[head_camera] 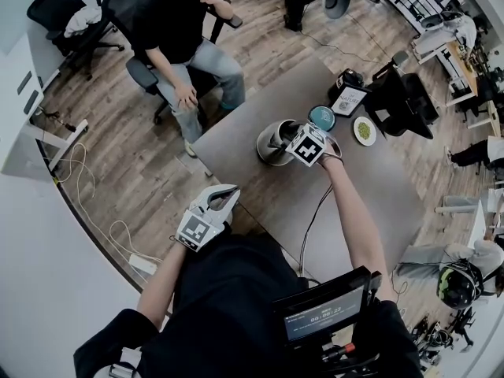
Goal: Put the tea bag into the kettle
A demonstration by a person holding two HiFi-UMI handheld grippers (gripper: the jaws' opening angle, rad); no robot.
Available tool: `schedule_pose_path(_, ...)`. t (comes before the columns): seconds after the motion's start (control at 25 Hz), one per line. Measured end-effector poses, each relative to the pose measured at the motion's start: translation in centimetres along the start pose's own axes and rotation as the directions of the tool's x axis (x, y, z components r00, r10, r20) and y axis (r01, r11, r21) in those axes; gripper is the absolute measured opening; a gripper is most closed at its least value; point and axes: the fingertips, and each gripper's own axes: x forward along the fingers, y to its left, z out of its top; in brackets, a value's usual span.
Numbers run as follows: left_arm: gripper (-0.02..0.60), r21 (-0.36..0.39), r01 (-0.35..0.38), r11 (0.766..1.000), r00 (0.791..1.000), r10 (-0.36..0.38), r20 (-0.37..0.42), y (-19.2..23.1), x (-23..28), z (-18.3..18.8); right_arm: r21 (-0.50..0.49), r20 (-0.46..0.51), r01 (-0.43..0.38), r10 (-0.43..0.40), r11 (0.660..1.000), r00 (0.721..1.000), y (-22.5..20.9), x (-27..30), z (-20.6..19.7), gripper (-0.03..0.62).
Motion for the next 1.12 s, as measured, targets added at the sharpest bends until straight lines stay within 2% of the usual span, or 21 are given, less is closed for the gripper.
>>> schedule_pose_path(0.4, 0.003, 0.001, 0.023, 1.0, 1.0, -0.023, -0.017, -0.5, 0.3, -0.4, 0.161, 0.177, 0.036, -0.065, 0.986, 0.982, -0.4, -1.2, 0.2, 0.143)
schedule_pose_path(0.52, 0.003, 0.004, 0.031, 1.0, 0.999, -0.031, -0.022, -0.7, 0.4, -0.4, 0.237, 0.243, 0.049, -0.108, 0.97, 0.964, -0.5, -1.8, 0.3, 0.138)
schedule_pose_path(0.68, 0.003, 0.003, 0.037, 0.999, 0.998, -0.037, -0.043, -0.8, 1.0, -0.6, 0.298, 0.284, 0.094, -0.182, 0.95, 0.941, -0.9, -2.7, -0.2, 0.058)
schedule_pose_path(0.8, 0.003, 0.002, 0.049, 0.999, 0.998, -0.049, -0.043, -1.0, 1.4, -0.5, 0.342, 0.317, 0.122, -0.237, 0.932, 0.918, -1.1, -3.6, -0.5, 0.026)
schedule_pose_path(0.96, 0.003, 0.003, 0.067, 0.998, 0.996, -0.066, -0.059, -1.7, 2.1, -0.2, 0.398, 0.363, 0.129, -0.285, 0.908, 0.887, -1.0, -5.5, -1.0, 0.008)
schedule_pose_path(1.12, 0.003, 0.015, 0.084, 0.996, 0.995, -0.083, -0.06, -2.4, 2.9, 0.6, 0.427, 0.426, 0.129, -0.325, 0.895, 0.844, -0.6, -8.3, -1.0, 0.006)
